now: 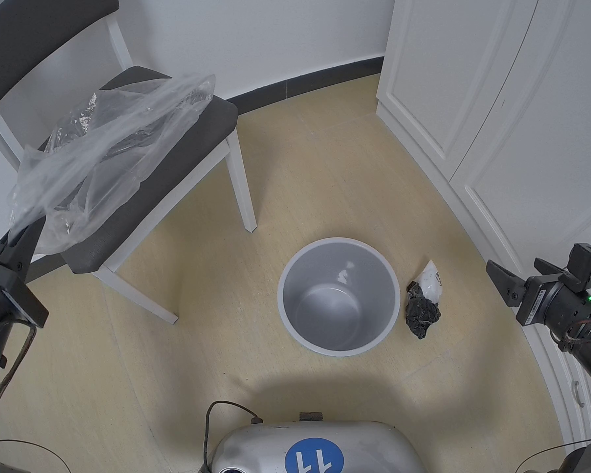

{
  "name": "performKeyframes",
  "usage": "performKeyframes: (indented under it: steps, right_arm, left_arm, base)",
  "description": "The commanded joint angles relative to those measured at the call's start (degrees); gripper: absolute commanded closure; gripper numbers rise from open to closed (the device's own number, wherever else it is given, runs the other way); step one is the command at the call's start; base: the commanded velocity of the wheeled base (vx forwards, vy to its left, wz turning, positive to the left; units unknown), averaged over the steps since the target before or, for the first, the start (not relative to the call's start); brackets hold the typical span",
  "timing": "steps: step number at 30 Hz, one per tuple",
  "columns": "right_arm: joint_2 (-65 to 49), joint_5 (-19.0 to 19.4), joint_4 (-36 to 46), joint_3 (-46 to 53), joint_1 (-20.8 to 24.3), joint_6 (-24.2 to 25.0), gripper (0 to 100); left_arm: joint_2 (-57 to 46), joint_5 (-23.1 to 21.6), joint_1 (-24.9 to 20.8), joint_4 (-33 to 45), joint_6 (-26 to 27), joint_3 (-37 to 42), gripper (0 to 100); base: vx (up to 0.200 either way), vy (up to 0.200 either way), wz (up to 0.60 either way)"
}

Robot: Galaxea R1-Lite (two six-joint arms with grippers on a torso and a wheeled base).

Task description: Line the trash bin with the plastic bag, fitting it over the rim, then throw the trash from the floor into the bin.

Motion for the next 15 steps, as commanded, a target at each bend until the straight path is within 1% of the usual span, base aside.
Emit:
performKeyframes:
  steps: [1,4,5,6,7,9,10,11,13,14,15]
  right_arm:
    - [4.79,2.72,-0.20,0.09,2.02,5.71,0]
    - [8.04,3.16,-0.20,0.09,2.72,7.38,0]
    - [8.04,3.16,-0.20,0.09,2.72,7.38,0]
    - [10.68,3.25,-1.08,0.18,2.72,7.47,0]
    - [11.03,3.16,-1.34,0.18,2.72,7.47,0]
    - [14.11,3.16,-4.51,0.53,2.72,7.38,0]
    - [15.60,3.16,-6.53,0.70,2.72,7.03,0]
    - [16.13,3.16,-7.32,0.79,2.72,7.03,0]
    - [17.36,3.16,-9.25,0.97,2.72,7.03,0]
    - [17.36,3.16,-9.25,0.97,2.72,7.03,0]
    - [17.71,3.16,-10.13,1.32,2.72,6.94,0]
  left_arm:
    - [-0.76,-0.03,-9.31,0.14,-2.98,-0.39,100]
    - [0.21,-0.12,-11.68,0.31,-5.35,0.05,100]
    - [0.21,-0.12,-11.68,0.31,-5.35,0.05,100]
    - [0.21,-0.47,-13.09,0.40,-7.02,0.40,100]
    - [0.21,-0.65,-13.26,0.40,-7.20,0.40,100]
    - [-0.32,-3.28,-13.79,0.75,-8.60,1.45,100]
    - [-0.67,-5.39,-13.79,0.93,-8.87,2.51,100]
    - [-0.76,-6.27,-13.88,0.93,-8.96,2.95,100]
    - [-1.29,-9.52,-13.88,0.84,-8.96,4.53,100]
    - [-1.29,-9.52,-13.88,0.84,-8.96,4.53,100]
    - [-2.25,-12.86,-13.97,0.84,-9.04,5.67,100]
  base:
    - [0.000,0.000,0.00]
    - [0.000,0.000,0.00]
    - [0.000,0.000,0.00]
    - [0.000,0.000,0.00]
    - [0.000,0.000,0.00]
    - [0.000,0.000,0.00]
    - [0.000,0.000,0.00]
    - [0.000,0.000,0.00]
    - [0.000,0.000,0.00]
    - [0.000,0.000,0.00]
    - [0.000,0.000,0.00]
